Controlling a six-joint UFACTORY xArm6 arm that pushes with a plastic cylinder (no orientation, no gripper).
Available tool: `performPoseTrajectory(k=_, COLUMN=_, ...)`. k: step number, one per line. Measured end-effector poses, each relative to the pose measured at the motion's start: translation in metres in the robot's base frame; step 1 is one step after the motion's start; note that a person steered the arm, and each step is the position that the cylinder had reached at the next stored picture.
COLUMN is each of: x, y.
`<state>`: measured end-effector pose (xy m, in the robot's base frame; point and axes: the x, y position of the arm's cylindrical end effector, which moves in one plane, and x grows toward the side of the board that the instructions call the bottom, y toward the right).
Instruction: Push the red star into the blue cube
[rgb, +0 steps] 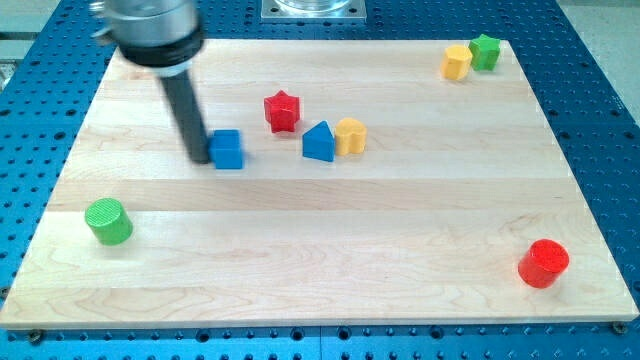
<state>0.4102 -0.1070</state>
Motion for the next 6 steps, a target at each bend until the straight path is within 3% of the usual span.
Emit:
performPoseTrajectory(k=1, x=-0.009, y=0.049)
performPoseTrajectory(k=2, x=-0.001, y=-0.019)
performPoseTrajectory(k=3, x=-0.057, y=-0.020)
performPoseTrajectory(k=4, x=-0.094, y=0.018)
performPoseTrajectory(k=5, x=-0.062, y=0.079)
performPoseTrajectory(k=6, x=-0.042, y=0.075)
